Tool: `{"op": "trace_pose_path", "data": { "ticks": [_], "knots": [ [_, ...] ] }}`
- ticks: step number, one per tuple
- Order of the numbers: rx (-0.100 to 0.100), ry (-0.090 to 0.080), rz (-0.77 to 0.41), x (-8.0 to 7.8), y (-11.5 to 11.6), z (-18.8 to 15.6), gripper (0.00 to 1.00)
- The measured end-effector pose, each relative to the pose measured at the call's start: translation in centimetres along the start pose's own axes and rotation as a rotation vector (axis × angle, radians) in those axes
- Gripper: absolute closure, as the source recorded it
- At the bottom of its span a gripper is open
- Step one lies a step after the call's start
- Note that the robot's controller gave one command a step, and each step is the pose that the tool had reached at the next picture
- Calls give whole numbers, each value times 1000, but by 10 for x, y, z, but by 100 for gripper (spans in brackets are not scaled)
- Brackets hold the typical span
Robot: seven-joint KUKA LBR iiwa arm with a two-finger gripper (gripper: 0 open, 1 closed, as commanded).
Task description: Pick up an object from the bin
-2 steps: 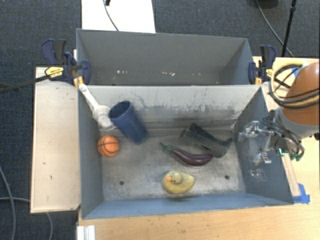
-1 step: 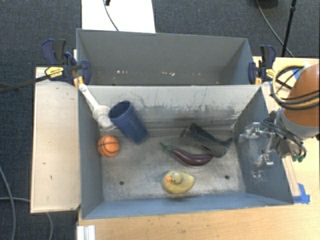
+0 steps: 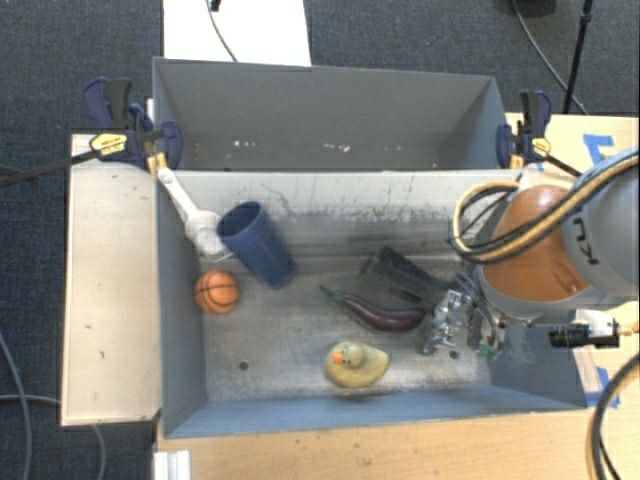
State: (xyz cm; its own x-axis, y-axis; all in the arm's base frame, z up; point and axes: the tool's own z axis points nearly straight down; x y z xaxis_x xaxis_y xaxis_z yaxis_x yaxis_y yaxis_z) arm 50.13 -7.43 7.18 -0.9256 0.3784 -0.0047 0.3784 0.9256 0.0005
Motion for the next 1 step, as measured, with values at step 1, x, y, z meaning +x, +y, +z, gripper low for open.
{"op": "trace_pose_path", "data": {
  "ticks": [1],
  "knots": [
    [1,8,-5,2,0,1,0]
  ]
}}
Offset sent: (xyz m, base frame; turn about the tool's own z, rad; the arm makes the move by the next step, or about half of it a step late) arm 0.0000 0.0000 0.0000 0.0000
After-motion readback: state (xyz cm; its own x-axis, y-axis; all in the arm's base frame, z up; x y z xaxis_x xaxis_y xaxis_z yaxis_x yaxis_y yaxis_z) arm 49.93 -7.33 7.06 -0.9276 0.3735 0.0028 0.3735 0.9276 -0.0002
